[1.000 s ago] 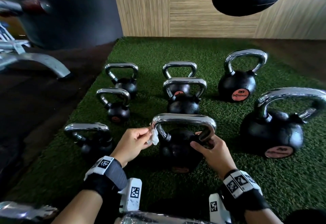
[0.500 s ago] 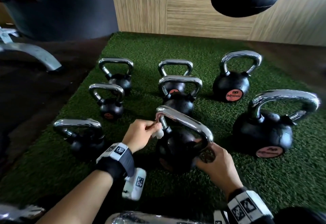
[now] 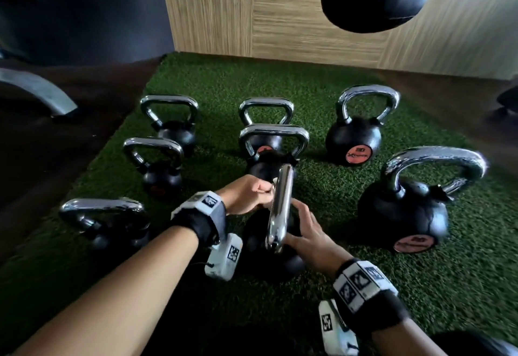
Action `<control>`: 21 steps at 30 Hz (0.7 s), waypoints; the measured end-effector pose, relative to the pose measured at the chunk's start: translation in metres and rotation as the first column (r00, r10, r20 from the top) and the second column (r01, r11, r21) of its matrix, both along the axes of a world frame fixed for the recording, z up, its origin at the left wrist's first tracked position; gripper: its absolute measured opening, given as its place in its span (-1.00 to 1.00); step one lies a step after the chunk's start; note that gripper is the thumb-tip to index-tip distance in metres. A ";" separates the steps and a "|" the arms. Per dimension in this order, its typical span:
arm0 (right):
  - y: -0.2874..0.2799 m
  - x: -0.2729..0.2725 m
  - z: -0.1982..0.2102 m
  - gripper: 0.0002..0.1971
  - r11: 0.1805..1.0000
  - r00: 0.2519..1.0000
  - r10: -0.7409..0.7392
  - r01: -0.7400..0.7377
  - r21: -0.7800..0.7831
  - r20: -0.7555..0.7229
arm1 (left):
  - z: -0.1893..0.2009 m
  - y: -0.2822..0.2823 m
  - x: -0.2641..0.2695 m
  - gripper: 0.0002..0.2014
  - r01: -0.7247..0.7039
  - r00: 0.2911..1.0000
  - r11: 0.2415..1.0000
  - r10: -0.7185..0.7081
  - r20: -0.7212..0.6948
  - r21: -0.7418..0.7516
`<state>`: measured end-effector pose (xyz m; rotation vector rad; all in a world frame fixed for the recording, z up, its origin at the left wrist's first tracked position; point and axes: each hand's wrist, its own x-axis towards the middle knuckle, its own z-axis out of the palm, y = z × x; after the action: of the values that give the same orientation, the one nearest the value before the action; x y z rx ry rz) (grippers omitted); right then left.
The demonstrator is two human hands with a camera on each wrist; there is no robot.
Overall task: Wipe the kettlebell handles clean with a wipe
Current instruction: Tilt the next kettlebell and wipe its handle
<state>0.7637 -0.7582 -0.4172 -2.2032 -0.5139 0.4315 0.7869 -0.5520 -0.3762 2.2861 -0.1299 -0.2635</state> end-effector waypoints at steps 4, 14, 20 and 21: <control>0.008 0.007 -0.019 -0.03 0.990 0.992 -0.050 0.065 0.123 -0.117 | -0.003 -0.001 -0.001 -0.84 -0.098 0.982 0.974 0.062 0.176 0.203; 0.001 0.005 -0.023 -0.11 0.988 0.988 -0.079 0.095 0.124 -0.131 | 0.018 -0.015 0.003 -0.82 -0.272 0.879 0.962 0.238 0.414 0.026; 0.001 0.003 -0.022 -0.12 0.982 0.987 -0.084 0.105 0.156 -0.137 | 0.028 -0.006 0.005 -0.76 -0.236 0.866 0.965 0.264 0.426 -0.118; 0.001 0.003 -0.023 -0.12 0.981 0.986 -0.080 0.104 0.165 -0.143 | 0.030 -0.003 0.004 -0.77 -0.215 0.878 0.969 0.246 0.411 -0.121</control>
<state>0.7668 -0.7576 -0.4405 -2.0062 -0.3597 0.4662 0.7904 -0.5555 -0.3466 2.2281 -0.0845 0.3634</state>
